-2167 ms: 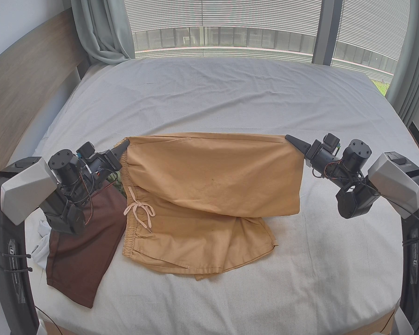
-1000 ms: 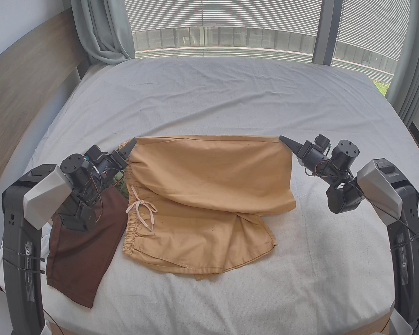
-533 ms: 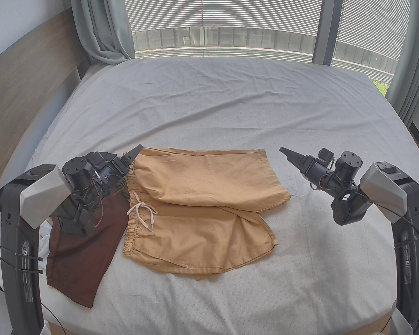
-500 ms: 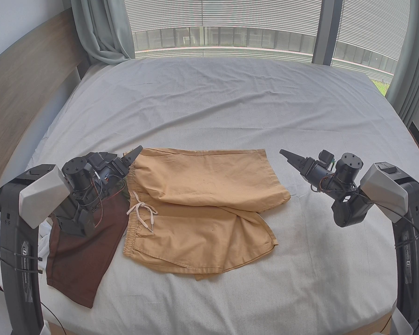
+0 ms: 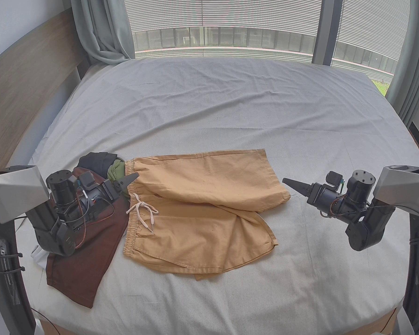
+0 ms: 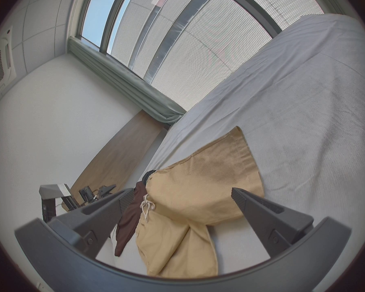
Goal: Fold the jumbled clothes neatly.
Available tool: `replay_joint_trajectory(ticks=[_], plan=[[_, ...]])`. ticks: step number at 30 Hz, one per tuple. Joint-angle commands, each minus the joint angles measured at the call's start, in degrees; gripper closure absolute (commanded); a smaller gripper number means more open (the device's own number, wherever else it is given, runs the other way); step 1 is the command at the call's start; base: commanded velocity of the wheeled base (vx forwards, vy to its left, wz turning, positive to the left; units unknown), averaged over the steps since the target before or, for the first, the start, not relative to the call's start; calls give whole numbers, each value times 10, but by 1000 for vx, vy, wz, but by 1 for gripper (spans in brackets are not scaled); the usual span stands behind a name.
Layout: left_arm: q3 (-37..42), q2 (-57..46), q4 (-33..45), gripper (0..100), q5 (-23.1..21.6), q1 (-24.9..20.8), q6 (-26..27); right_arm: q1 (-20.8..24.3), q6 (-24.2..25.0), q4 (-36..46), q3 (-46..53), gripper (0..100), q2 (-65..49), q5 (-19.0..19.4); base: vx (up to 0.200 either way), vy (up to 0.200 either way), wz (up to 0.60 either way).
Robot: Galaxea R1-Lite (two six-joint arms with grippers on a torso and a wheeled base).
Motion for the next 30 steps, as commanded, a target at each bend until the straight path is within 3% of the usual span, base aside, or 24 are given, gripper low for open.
replay_joint_trajectory(ticks=[1, 5, 9, 15, 30], plan=[[68, -57, -40, 0, -12, 10, 9, 26, -17, -3, 48, 0, -28, -8, 0, 0, 0], [84, -63, -44, 0, -20, 11, 26, 34, -44, -3, 70, 0, -30, -10, 0, 0, 0], [112, -62, -43, 0, -21, 24, 82, 43, -119, -2, 106, 0, -23, -39, 0, 0, 0], [128, -52, -43, 0, -22, 19, 132, 43, -124, -2, 111, 0, -6, -51, 0, 0, 0], [148, -47, -44, 0, -43, 19, 157, 42, -125, -1, 126, 0, 6, -51, 0, 0, 0]])
